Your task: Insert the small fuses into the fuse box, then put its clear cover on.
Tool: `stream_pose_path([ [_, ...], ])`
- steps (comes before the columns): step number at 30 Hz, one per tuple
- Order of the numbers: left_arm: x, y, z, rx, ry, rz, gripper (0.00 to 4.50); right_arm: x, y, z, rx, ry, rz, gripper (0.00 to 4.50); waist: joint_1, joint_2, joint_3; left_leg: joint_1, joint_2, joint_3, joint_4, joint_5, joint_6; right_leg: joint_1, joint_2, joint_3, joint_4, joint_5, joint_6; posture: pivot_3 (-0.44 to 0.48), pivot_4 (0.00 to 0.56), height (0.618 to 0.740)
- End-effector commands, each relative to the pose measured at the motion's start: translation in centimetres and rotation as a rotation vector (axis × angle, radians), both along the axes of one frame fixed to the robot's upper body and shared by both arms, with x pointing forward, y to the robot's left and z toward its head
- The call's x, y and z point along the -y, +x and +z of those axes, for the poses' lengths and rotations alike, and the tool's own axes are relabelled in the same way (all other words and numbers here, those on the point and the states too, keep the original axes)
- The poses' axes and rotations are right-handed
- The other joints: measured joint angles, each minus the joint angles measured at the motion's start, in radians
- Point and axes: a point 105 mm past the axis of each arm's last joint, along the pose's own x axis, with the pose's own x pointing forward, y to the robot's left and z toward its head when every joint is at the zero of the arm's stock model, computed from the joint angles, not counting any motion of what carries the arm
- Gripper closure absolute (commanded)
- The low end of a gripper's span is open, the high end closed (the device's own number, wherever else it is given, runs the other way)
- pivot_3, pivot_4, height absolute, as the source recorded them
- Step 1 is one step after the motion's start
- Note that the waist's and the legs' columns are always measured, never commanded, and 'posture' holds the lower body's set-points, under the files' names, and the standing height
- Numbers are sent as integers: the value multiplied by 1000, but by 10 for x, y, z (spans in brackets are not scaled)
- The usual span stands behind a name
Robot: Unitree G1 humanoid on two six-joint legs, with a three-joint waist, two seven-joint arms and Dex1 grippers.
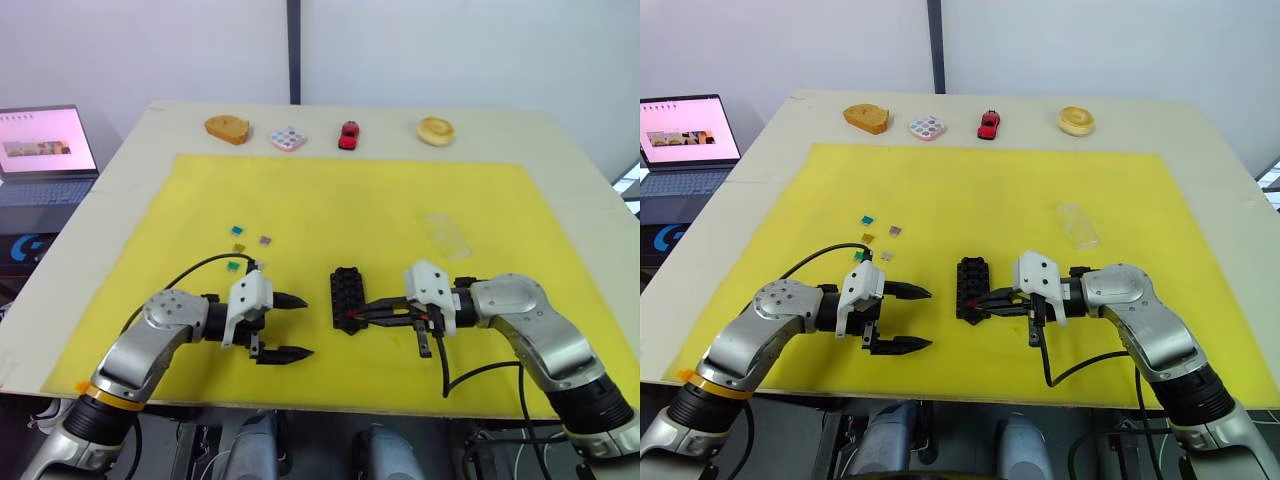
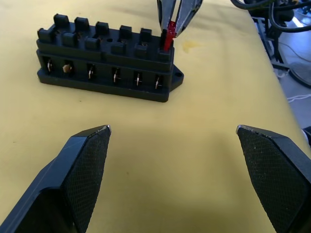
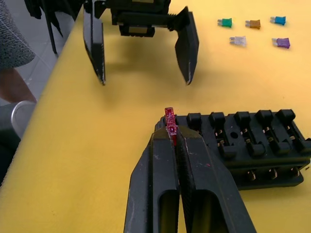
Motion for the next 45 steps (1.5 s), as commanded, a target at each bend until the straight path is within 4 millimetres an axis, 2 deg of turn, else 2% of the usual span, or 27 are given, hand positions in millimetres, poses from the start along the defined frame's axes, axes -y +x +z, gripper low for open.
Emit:
stream_pose_path([
  [1, 2, -1, 2, 20, 0, -12, 143, -3, -1, 7, 42, -1, 21, 4500, 0, 0, 0, 0, 0, 0, 0, 0, 0, 0, 0, 0, 0, 0, 0, 0, 150, 740],
  [8, 2, -1, 2, 21, -3, -10, 143, 0, 2, -4, 25, -44, 3, 4500, 0, 0, 0, 0, 0, 0, 0, 0, 0, 0, 0, 0, 0, 0, 0, 0, 150, 740],
  [21, 3, 0, 2, 23, -9, 2, 143, 2, 6, -5, 26, -53, -4, 4500, -1, 0, 0, 1, 0, 0, 0, 0, 0, 0, 0, 0, 0, 0, 0, 0, 150, 740],
  [24, 3, 0, 2, 23, -11, 4, 0, 2, 7, -3, 37, -43, -10, 3514, -1, 0, 0, 1, 0, 0, 0, 0, 0, 0, 0, 0, 0, 0, 0, 0, 150, 740],
  [29, 3, 1, 2, 23, -12, 6, 0, 3, 9, 6, 55, -16, -16, 1058, 0, 0, 0, 1, 0, 0, 0, 0, 0, 0, 0, 0, 0, 0, 0, 0, 150, 740],
  [38, 2, 1, 2, 18, -10, 5, 0, 5, 5, 17, 47, -7, -13, 1058, 0, 0, 0, 1, 0, 0, 0, 0, 0, 1, 0, 0, 0, 0, 0, 0, 150, 740],
  [45, -1, 9, 6, 34, -14, 22, 0, 3, 13, 29, 65, 51, -63, 1058, 0, 0, 0, 1, 0, 0, 0, 0, 0, 1, 0, 0, 0, 0, 0, 0, 150, 740],
])
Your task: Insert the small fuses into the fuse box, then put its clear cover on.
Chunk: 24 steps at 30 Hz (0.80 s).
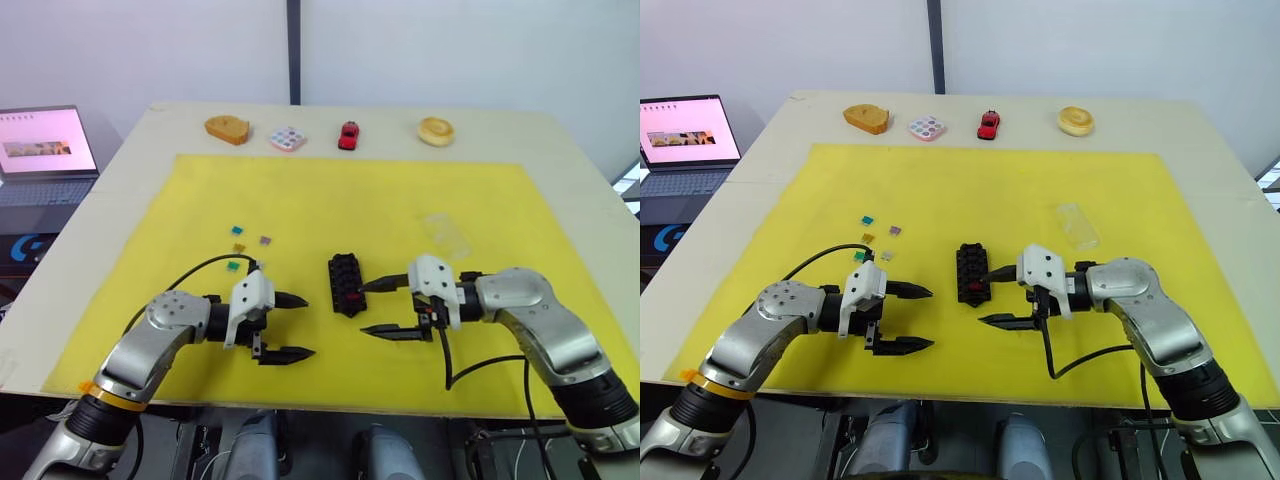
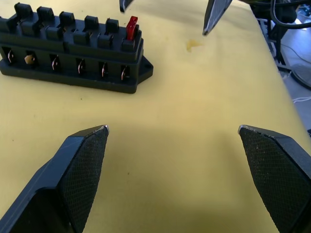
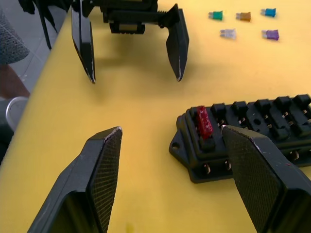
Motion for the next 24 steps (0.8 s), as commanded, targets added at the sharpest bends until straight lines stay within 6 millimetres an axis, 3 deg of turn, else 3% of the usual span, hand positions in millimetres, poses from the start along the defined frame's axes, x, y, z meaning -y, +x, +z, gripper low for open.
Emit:
stream_pose_path([
  [1, -1, 7, 11, 53, -15, 7, 0, -4, 4, 21, 49, 70, -11, 1058, 0, 0, 0, 0, 0, 0, 0, 0, 0, 0, 0, 0, 0, 0, 0, 0, 150, 740],
  [3, -2, 10, 13, 57, -25, 20, 0, -8, 3, 25, 28, 101, -10, 1058, 1, 0, 0, 0, 0, 0, 0, 0, 0, 0, 0, 0, 0, 0, 0, 0, 150, 740],
  [7, -4, 16, 18, 67, -36, 33, 0, -16, 4, 29, 5, 143, -6, 2139, -1, 0, 0, 0, 0, 0, 0, 0, 0, 0, 0, 0, 0, 0, 0, 0, 150, 740],
  [12, -3, 16, 20, 66, -50, 35, 0, -18, 7, 23, -19, 150, -15, 4349, 0, 0, 0, 0, 0, 0, 0, 0, 0, 0, 0, 0, 0, 0, 0, 0, 150, 740],
  [24, -2, 16, 21, 68, -74, 61, 0, -16, 11, 7, -38, 121, -34, 4476, 0, 0, 0, 0, 0, 0, 0, 0, 0, 0, 0, 0, 0, 0, 0, 0, 150, 740],
])
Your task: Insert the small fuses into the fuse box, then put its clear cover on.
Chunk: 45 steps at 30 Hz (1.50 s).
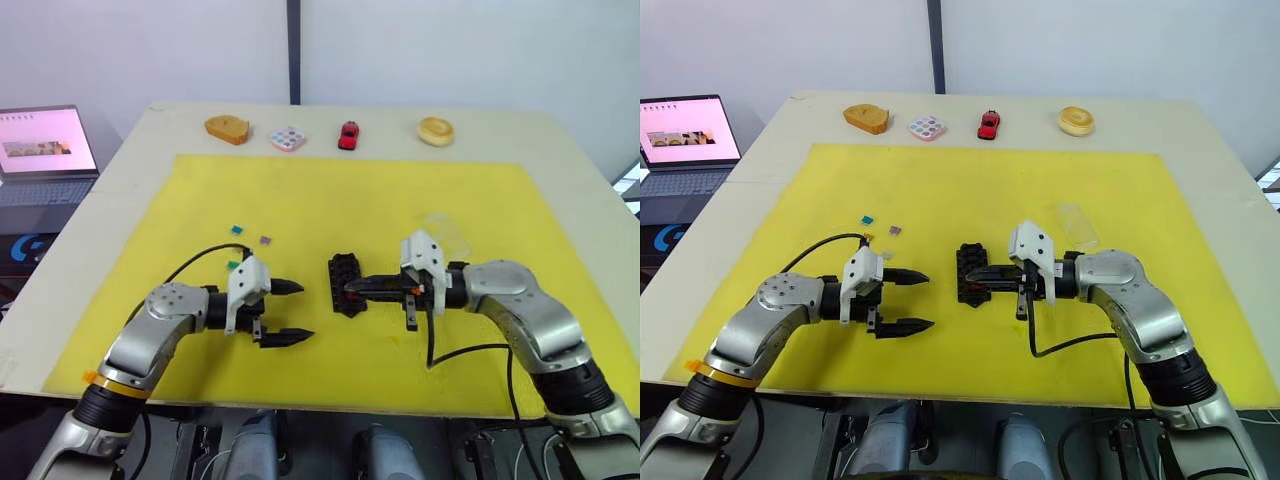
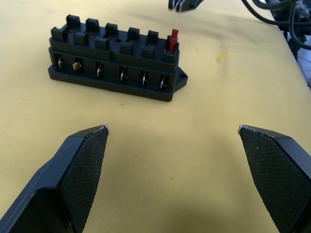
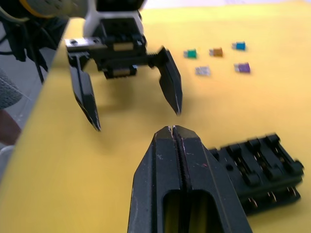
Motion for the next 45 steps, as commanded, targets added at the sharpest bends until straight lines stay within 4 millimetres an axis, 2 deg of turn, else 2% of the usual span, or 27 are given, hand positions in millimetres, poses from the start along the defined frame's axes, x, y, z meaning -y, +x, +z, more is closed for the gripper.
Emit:
stream_pose_path([
  [1, -1, -1, 12, 47, -26, -2, 0, -2, -1, 0, 24, 2, 15, 4476, -1, 0, 0, 0, 0, 0, 0, 0, 0, 0, 0, 0, 0, 0, 0, 0, 150, 740],
  [19, -1, 2, 11, 65, -24, 30, 0, 9, 0, -45, -49, -63, -15, 4476, 0, 0, -1, 1, 0, 0, 0, 0, 0, 1, 0, 0, 0, 0, 0, 0, 150, 740],
  [28, 0, 5, 16, 63, -32, 24, 0, 12, 6, -54, -54, -82, -14, 4476, -2, 0, -2, 3, 0, 0, 0, 0, 0, 1, 0, 0, 0, 0, 0, 0, 150, 740],
  [30, -1, 5, 17, 57, -36, 30, 0, 12, 8, -49, -44, -70, -15, 4476, -2, 0, -2, 4, 0, -1, 0, 0, 0, 1, 0, 0, 0, 0, 0, 0, 150, 740],
  [33, -4, 6, 21, 49, -56, 50, 0, 9, 9, -28, -21, -4, -9, 4476, -1, 0, -2, 4, 0, -1, 0, 0, 0, 1, 0, 0, 0, 0, 0, 0, 150, 740],
  [35, -8, 12, 24, 66, -74, 89, 0, 8, 10, -10, -10, 66, -19, 4476, -1, 0, -2, 4, 0, -1, 0, 0, 0, 1, 0, 0, 0, 0, 0, 0, 150, 740],
  [38, -21, 20, 37, 32, -155, 181, 0, 15, 16, 32, 33, 210, -65, 4476, -1, 0, -1, 3, 0, -1, 0, 0, 0, 3, 0, 0, 0, 0, 0, 0, 150, 740],
  [41, -49, 26, 48, 39, -170, 292, 0, 39, 18, 56, 14, 234, -148, 4476, -1, 0, -1, 1, 0, -1, 0, 0, 0, 1, 0, 0, 1, 0, 0, 0, 150, 740],
  [45, -97, 35, 59, 52, -150, 454, 0, 91, 21, 61, 2, 135, -330, 4476, 3, 0, -1, 1, 0, -1, -1, 0, 0, 0, 0, -1, -1, 0, 0, 0, 150, 740],
])
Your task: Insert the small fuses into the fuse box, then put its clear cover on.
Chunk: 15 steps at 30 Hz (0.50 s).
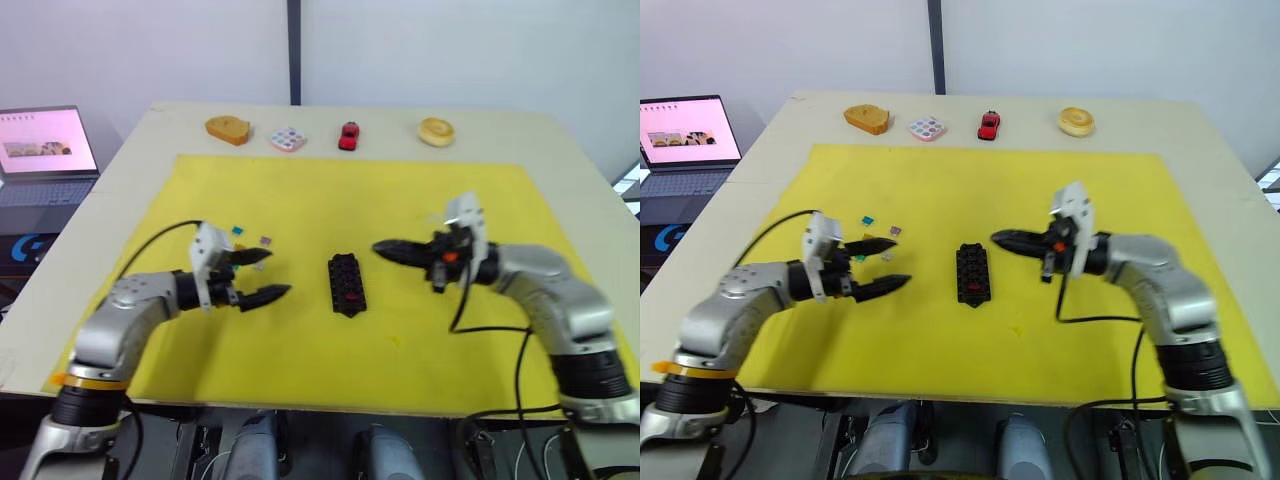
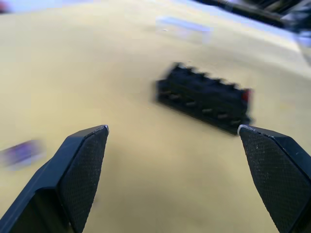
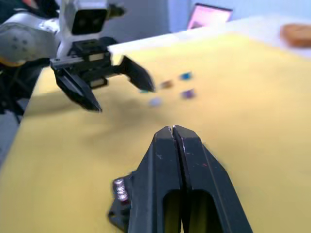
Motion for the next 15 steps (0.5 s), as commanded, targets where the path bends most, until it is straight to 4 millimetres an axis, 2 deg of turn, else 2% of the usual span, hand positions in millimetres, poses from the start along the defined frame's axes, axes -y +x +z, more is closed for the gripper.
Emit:
stream_pose_path([
  [1, -47, 8, 21, 36, 1, 156, 0, 48, -2, 8, -36, -24, -164, 4476, -1, 0, 0, 0, 0, 0, 0, 0, 1, -1, 0, 0, -1, 0, 0, 0, 150, 740],
  [3, -82, 13, 25, 39, 32, 258, 0, 86, -8, 4, -91, -46, -294, 4476, 0, 0, 0, 0, 0, 0, 0, -2, 3, -1, 0, 0, -1, 0, 0, 0, 150, 740],
  [4, -105, 15, 22, 55, 81, 334, 0, 113, -13, -3, -127, -78, -385, 4476, 0, 0, 0, 0, 0, 1, 0, -2, 4, -1, 0, 0, -1, 0, 0, 0, 150, 740],
  [6, -148, 17, 4, 44, 117, 494, 0, 179, -23, -13, -149, -132, -617, 3942, 2, 0, 0, 0, -1, 1, -1, -2, 4, -1, 0, 0, -1, 0, 0, 0, 150, 740],
  [7, -160, 17, -2, 37, 112, 536, 0, 198, -28, -15, -149, -144, -682, 3611, 1, 0, 0, 1, -1, 2, -1, -2, 4, -1, 0, 0, -2, 0, 0, 0, 150, 740],
  [8, -169, 17, -9, 21, 105, 565, 0, 210, -30, -16, -148, -146, -724, 3159, -2, 0, 0, 1, -1, 3, -1, -3, 5, -2, 0, 0, -2, 0, 0, 0, 150, 740],
  [10, -177, 19, -13, 12, 88, 588, 0, 222, -32, -17, -136, -153, -762, 2139, -8, 0, 0, 1, 0, 3, -1, -3, 5, -3, 0, 0, -2, 0, 0, 0, 150, 740],
  [14, -184, 25, -10, 16, 49, 607, 0, 233, -32, -18, -108, -161, -804, 185, -12, 0, 0, 1, 1, 2, -2, -3, 4, -3, 0, 0, -1, 1, -1, 0, 150, 740],
  [15, -184, 26, -10, 17, 48, 604, 0, 234, -31, -19, -102, -161, -811, 29, -11, 0, 0, 1, 1, 2, -2, -2, 3, -3, 0, 0, -1, 1, -1, 0, 150, 740],
])
